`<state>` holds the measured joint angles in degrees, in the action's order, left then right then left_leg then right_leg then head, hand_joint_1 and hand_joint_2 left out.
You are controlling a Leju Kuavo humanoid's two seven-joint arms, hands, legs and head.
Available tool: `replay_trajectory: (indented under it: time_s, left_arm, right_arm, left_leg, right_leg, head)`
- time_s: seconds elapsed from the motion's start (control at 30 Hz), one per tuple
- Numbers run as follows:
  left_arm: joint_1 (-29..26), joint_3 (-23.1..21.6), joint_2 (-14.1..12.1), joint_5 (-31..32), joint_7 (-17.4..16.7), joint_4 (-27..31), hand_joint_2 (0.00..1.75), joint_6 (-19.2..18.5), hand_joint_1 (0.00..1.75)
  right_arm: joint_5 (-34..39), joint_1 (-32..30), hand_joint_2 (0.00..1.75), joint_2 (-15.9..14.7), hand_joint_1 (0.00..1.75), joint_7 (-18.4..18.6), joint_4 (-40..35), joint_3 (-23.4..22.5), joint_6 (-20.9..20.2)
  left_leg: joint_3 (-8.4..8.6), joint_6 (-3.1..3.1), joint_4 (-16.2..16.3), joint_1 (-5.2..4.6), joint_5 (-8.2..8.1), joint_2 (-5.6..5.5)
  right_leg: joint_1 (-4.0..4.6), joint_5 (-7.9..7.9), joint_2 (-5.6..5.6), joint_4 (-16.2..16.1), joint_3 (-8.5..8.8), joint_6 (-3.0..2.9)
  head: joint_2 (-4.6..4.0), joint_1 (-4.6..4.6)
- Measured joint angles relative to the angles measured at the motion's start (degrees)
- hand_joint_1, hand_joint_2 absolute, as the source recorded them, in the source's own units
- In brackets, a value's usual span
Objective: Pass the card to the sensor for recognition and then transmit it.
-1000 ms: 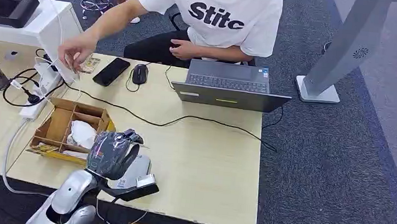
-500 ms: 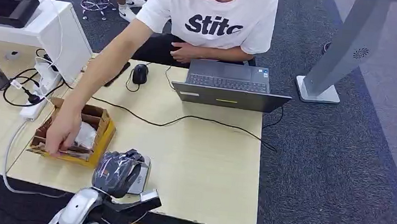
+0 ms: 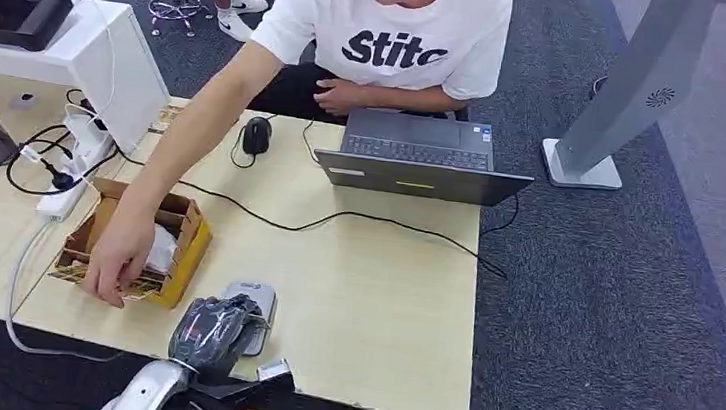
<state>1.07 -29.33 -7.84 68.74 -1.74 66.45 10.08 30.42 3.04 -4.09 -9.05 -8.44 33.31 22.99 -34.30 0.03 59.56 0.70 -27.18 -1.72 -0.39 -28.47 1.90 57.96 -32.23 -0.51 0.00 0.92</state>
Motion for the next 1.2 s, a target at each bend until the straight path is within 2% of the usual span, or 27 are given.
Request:
replay_trajectory:
  time_s: [0.3, 0.47, 0.57, 0.67, 0.83, 1.03, 1.2]
  left_arm:
    - [-0.1, 0.0, -3.3, 1.1, -4.2, 0.0, 1.75, -0.3, 1.75]
    - [-0.2, 0.8, -3.3, 3.8, -5.8, -0.8, 1.75, 5.7, 1.75]
    - [-0.1, 2.6, -3.3, 4.7, -4.8, -0.7, 1.75, 7.5, 1.75]
    - [0.0, 5.7, -3.4, 5.6, -2.6, 2.6, 1.75, 10.4, 1.75]
    - [1.7, 10.7, -4.8, 5.3, 0.2, 11.4, 1.75, 14.0, 1.75]
    - [2.7, 14.4, -6.3, 5.3, 0.7, 18.5, 1.75, 15.2, 1.75]
    - [4.6, 17.1, -8.3, 3.2, 0.5, 22.1, 1.75, 13.8, 1.75]
  right_arm:
    - [0.3, 0.0, 1.75, 0.0, 0.00, 0.2, 0.2, 0.2, 0.3]
    - [0.4, 0.0, 1.75, 0.0, 0.00, -0.1, 0.2, 0.6, 0.4]
    - [0.7, 0.0, 1.75, 0.0, 0.00, -0.2, 0.2, 1.2, 0.4]
    - [1.1, -0.1, 1.75, 0.0, 0.00, -0.4, 0.3, 1.5, 0.8]
    - [1.5, -0.1, 1.75, 0.0, 0.00, -0.9, 0.3, 2.0, 0.9]
    - [1.8, -0.1, 1.75, 0.0, 0.00, -0.9, 0.3, 2.8, 0.9]
    - [2.0, -0.1, 1.75, 0.0, 0.00, -0.7, 0.3, 3.1, 0.9]
  left_leg:
    - [0.12, 0.00, 0.0, 0.00, 0.00, 0.00]
    - [0.14, 0.05, 0.0, 0.00, 0.06, -0.01]
    - [0.13, 0.05, 0.0, 0.00, 0.06, 0.01]
    - [0.07, 0.06, 0.0, 0.00, 0.10, 0.00]
    - [0.05, 0.06, 0.0, 0.00, 0.09, 0.01]
    - [0.03, 0.06, 0.0, 0.02, 0.09, 0.01]
    - [0.03, 0.06, 0.0, 0.01, 0.09, 0.01]
  right_leg:
    - [0.01, -0.01, -0.01, 0.0, 0.14, 0.01]
    - [0.01, 0.00, -0.02, 0.0, 0.13, 0.02]
    - [0.01, 0.02, 0.00, 0.0, 0.10, 0.00]
    - [0.01, 0.04, -0.01, 0.0, 0.04, -0.01]
    - [0.01, 0.04, 0.01, 0.0, 0.03, -0.01]
    - [0.02, 0.04, 0.00, 0.0, 0.00, -0.01]
    - [0.02, 0.04, 0.00, 0.0, 0.02, -0.01]
  head:
    - [0.00, 0.00]
    - [0.00, -0.02]
    - [0.00, 0.00]
    - [0.00, 0.00]
    - [0.00, 0.00]
    - [0.00, 0.00]
    - [0.00, 0.00]
